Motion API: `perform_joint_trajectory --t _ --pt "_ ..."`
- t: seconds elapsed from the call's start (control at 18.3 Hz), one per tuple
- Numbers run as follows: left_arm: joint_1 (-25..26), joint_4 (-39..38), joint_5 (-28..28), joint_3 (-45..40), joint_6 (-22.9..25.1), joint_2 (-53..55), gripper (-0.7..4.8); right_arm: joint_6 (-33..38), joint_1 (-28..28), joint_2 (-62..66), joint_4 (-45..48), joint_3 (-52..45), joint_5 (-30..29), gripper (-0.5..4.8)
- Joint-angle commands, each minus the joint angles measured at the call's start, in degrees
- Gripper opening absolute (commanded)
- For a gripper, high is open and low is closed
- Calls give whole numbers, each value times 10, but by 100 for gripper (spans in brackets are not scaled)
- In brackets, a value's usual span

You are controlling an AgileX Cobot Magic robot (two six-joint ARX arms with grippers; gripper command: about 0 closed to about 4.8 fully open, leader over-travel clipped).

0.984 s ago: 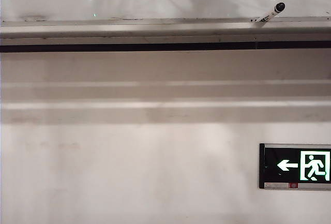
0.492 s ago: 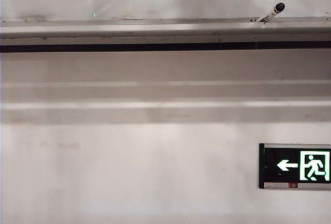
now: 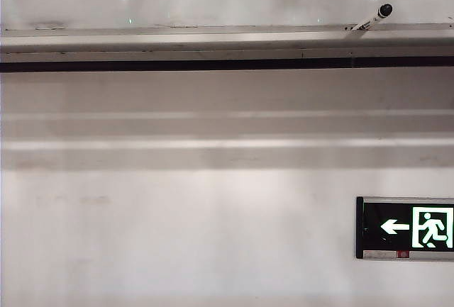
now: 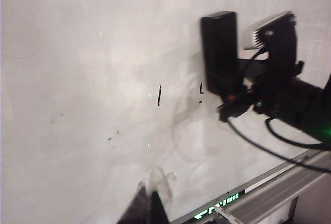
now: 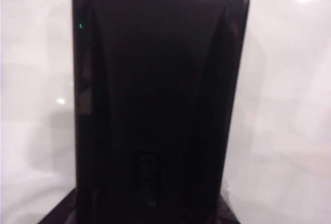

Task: Wipe the whiteboard clean using the black magnetic whiteboard eraser attached to the whiteboard.

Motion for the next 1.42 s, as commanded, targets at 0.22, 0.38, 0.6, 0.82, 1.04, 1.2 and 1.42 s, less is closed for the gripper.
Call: perform_joint_trajectory --t 0.22,0.38,0.6,0.82,1.04,1.2,1.42 --pt "0 8 2 2 -2 -2 -6 18 -31 0 -55 7 -32 46" --pt "0 8 2 2 -2 -2 -6 27 -3 16 -81 6 -77 38" --pt "0 9 2 2 -2 -2 -6 28 37 59 -85 6 -95 38" --pt "0 10 2 2 -2 -2 -6 28 80 94 -95 6 -104 38" --pt "0 11 2 2 -2 -2 -6 26 105 114 -118 6 -104 38" --pt "0 10 2 2 -2 -2 -6 26 106 104 -110 7 -30 37" --pt "0 14 4 2 -2 -2 -6 -6 80 53 -96 7 67 -1"
